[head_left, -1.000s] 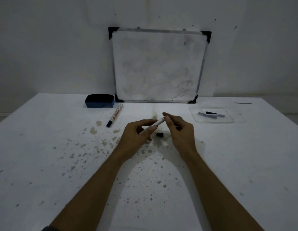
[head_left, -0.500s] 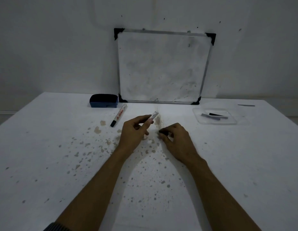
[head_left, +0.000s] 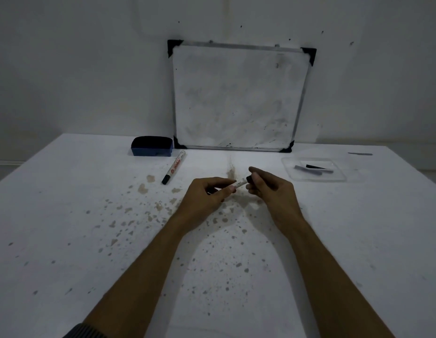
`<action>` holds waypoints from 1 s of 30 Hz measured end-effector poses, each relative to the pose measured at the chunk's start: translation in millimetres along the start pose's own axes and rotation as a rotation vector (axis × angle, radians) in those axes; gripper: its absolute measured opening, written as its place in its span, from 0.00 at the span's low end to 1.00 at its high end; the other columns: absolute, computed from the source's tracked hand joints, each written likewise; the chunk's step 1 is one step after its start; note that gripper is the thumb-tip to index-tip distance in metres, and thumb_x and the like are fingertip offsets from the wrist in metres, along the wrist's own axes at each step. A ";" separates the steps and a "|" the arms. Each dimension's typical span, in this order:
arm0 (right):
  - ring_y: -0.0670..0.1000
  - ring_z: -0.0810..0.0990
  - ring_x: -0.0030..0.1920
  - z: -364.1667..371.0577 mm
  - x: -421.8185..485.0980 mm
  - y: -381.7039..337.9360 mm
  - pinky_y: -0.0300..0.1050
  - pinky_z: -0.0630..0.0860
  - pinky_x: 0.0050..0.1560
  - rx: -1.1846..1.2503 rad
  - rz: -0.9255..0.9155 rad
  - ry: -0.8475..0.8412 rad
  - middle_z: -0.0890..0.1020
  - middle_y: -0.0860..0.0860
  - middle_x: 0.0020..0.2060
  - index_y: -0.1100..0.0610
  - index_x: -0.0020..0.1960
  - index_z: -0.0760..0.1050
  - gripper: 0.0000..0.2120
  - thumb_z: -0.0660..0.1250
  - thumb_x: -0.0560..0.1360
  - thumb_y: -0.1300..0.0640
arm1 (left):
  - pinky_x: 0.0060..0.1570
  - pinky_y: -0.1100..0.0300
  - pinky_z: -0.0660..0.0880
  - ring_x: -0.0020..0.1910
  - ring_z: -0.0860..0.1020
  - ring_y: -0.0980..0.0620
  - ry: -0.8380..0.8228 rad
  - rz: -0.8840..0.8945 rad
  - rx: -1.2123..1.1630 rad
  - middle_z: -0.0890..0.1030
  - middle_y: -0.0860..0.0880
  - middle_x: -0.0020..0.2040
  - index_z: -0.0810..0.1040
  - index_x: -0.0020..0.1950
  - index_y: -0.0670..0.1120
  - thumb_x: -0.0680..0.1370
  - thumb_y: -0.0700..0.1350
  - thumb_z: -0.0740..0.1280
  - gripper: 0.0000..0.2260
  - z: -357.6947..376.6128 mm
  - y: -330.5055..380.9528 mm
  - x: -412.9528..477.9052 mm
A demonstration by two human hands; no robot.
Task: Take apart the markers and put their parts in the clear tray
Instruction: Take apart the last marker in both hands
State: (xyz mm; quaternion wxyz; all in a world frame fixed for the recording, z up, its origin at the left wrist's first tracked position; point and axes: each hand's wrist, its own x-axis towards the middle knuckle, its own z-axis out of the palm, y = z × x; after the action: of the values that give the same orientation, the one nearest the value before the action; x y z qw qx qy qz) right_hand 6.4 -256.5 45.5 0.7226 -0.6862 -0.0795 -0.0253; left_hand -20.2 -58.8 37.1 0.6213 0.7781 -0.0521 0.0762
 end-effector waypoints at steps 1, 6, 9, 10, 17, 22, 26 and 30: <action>0.48 0.88 0.48 0.6 -0.2 -0.5 0.38 0.82 0.52 -0.032 -0.014 -0.019 0.88 0.52 0.49 0.54 0.65 0.82 0.14 0.70 0.80 0.55 | 0.40 0.62 0.80 0.39 0.82 0.57 0.000 0.005 0.008 0.89 0.55 0.47 0.86 0.60 0.52 0.79 0.49 0.73 0.11 0.2 0.2 -0.6; 0.48 0.88 0.50 2.2 -1.1 -2.5 0.37 0.82 0.53 -0.041 -0.017 -0.033 0.88 0.50 0.51 0.53 0.66 0.81 0.15 0.71 0.80 0.55 | 0.43 0.58 0.82 0.43 0.84 0.49 -0.016 0.008 0.029 0.89 0.54 0.48 0.86 0.61 0.53 0.79 0.49 0.73 0.11 -3.2 -1.0 -0.4; 0.51 0.88 0.51 -1.3 -0.8 -1.6 0.45 0.83 0.57 -0.031 -0.028 -0.030 0.89 0.52 0.51 0.57 0.63 0.82 0.15 0.73 0.78 0.56 | 0.42 0.61 0.81 0.40 0.83 0.55 -0.017 0.028 0.031 0.89 0.54 0.48 0.86 0.60 0.52 0.79 0.49 0.73 0.11 -3.6 -0.8 -0.6; 0.52 0.88 0.51 -2.4 -1.0 -1.4 0.46 0.83 0.58 -0.017 -0.022 -0.037 0.89 0.52 0.51 0.57 0.63 0.83 0.15 0.73 0.78 0.56 | 0.41 0.62 0.80 0.39 0.82 0.56 -0.014 0.039 0.027 0.89 0.53 0.48 0.86 0.61 0.51 0.79 0.49 0.73 0.11 -3.1 -0.4 -1.2; 0.52 0.88 0.54 -1.3 -1.0 -0.3 0.46 0.82 0.59 -0.003 -0.021 -0.077 0.88 0.53 0.54 0.59 0.64 0.82 0.15 0.72 0.78 0.57 | 0.33 0.57 0.81 0.29 0.79 0.51 -0.017 0.036 -0.038 0.88 0.49 0.44 0.86 0.60 0.45 0.81 0.46 0.70 0.10 -2.7 1.8 -2.7; 0.53 0.88 0.54 -1.7 -1.4 -0.4 0.46 0.82 0.59 0.032 0.004 -0.114 0.88 0.54 0.51 0.60 0.61 0.83 0.13 0.72 0.78 0.58 | 0.25 0.61 0.71 0.21 0.72 0.53 -0.037 0.030 0.030 0.77 0.52 0.25 0.85 0.43 0.41 0.83 0.49 0.67 0.16 -5.9 1.9 -4.8; 0.53 0.87 0.54 0.8 -1.8 -1.3 0.44 0.82 0.59 0.043 0.002 -0.145 0.88 0.54 0.52 0.59 0.61 0.84 0.12 0.72 0.78 0.57 | 0.25 0.60 0.66 0.22 0.67 0.48 -0.052 0.013 0.000 0.73 0.45 0.25 0.83 0.41 0.41 0.83 0.51 0.67 0.18 -10.7 -1.0 -4.0; 0.53 0.87 0.54 1.9 -1.8 -1.1 0.44 0.82 0.58 0.043 0.004 -0.176 0.88 0.55 0.52 0.60 0.61 0.83 0.12 0.72 0.79 0.58 | 0.27 0.54 0.69 0.25 0.70 0.46 -0.046 0.037 0.029 0.80 0.33 0.35 0.86 0.45 0.43 0.83 0.52 0.67 0.16 -11.7 -1.7 -2.9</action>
State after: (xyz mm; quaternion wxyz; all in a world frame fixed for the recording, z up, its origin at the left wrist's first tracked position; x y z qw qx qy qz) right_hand 4.3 -254.8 46.4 0.7273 -0.6704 -0.1420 0.0383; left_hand -23.4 -47.0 37.5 0.6069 0.7876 -0.0797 0.0705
